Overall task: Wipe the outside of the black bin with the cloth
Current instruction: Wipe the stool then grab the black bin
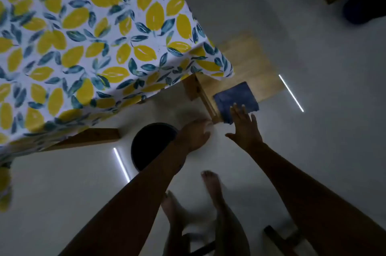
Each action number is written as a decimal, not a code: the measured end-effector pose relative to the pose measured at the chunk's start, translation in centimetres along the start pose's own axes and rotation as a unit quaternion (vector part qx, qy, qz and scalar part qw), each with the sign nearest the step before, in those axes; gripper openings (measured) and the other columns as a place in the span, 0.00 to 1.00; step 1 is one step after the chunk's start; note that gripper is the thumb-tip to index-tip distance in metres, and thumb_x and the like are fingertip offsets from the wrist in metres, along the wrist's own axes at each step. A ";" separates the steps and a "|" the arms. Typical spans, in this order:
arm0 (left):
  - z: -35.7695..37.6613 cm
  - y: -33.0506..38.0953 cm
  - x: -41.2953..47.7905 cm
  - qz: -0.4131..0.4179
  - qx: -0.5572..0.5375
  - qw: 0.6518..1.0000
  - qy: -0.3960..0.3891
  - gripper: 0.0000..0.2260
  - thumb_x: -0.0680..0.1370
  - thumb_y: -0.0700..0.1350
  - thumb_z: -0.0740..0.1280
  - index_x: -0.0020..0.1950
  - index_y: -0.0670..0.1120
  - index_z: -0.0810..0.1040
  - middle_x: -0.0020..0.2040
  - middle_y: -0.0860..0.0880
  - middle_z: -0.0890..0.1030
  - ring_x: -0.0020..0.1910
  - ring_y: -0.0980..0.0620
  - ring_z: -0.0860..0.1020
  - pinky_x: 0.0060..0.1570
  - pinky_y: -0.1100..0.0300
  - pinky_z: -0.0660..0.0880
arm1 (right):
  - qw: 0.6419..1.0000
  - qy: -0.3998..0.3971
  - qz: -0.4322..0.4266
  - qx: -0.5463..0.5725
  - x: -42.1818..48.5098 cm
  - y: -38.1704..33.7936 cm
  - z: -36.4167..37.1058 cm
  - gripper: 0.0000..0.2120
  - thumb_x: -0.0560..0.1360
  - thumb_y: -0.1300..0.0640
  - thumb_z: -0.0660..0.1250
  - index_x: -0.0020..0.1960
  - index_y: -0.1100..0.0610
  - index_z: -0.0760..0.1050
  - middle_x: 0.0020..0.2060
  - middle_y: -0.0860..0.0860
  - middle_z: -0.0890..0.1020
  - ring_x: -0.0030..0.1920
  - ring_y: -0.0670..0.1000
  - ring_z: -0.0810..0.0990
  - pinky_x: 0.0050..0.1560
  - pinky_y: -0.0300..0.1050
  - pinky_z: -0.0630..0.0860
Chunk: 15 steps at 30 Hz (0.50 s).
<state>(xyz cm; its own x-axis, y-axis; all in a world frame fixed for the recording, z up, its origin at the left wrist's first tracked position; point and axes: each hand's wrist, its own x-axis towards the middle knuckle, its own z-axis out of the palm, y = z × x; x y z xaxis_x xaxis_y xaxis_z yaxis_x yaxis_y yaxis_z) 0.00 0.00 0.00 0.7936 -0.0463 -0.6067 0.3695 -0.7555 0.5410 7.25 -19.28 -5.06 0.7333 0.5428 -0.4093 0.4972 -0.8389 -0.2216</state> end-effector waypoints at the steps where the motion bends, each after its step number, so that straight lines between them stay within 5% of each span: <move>1: 0.3 -0.2 1.2 -0.001 -0.004 1.000 0.006 0.23 0.80 0.46 0.62 0.74 0.43 0.66 0.73 0.42 0.70 0.71 0.44 0.68 0.70 0.55 0.63 | 0.999 0.022 -0.017 0.016 1.3 0.7 0.8 0.47 0.66 0.41 0.74 0.75 0.62 0.57 0.74 0.60 0.61 0.74 0.62 0.58 0.68 0.65 0.61; 4: 1.2 -0.9 4.2 -0.004 0.001 1.000 0.027 0.21 0.79 0.45 0.63 0.72 0.42 0.68 0.70 0.42 0.72 0.69 0.44 0.70 0.68 0.57 0.63 | 0.998 0.040 0.005 0.041 4.4 2.5 2.5 0.45 0.67 0.39 0.72 0.73 0.64 0.62 0.72 0.61 0.66 0.73 0.63 0.62 0.65 0.67 0.65; 10: 3.2 -2.3 9.1 -0.005 -0.006 0.999 0.053 0.18 0.79 0.43 0.63 0.68 0.39 0.72 0.65 0.41 0.77 0.64 0.43 0.75 0.62 0.59 0.67 | 0.994 0.102 0.017 0.016 7.8 3.6 6.5 0.44 0.72 0.33 0.61 0.77 0.59 0.53 0.76 0.56 0.57 0.76 0.60 0.51 0.72 0.63 0.49; 15: 4.7 -3.4 9.7 -0.002 -0.012 0.999 0.052 0.20 0.80 0.44 0.62 0.71 0.40 0.69 0.68 0.41 0.74 0.67 0.45 0.73 0.66 0.59 0.65 | 0.981 0.194 0.009 0.031 8.6 4.0 8.4 0.29 0.78 0.49 0.59 0.75 0.60 0.60 0.74 0.57 0.63 0.75 0.59 0.57 0.71 0.61 0.57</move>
<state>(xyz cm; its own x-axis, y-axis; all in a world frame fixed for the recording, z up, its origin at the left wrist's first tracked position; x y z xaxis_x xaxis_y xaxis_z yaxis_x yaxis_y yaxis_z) 4.16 -0.96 -10.46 0.8373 0.0258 -0.5461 0.3832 -0.7401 0.5526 11.62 -18.32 -16.88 0.8685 0.4933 -0.0497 0.4626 -0.8423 -0.2766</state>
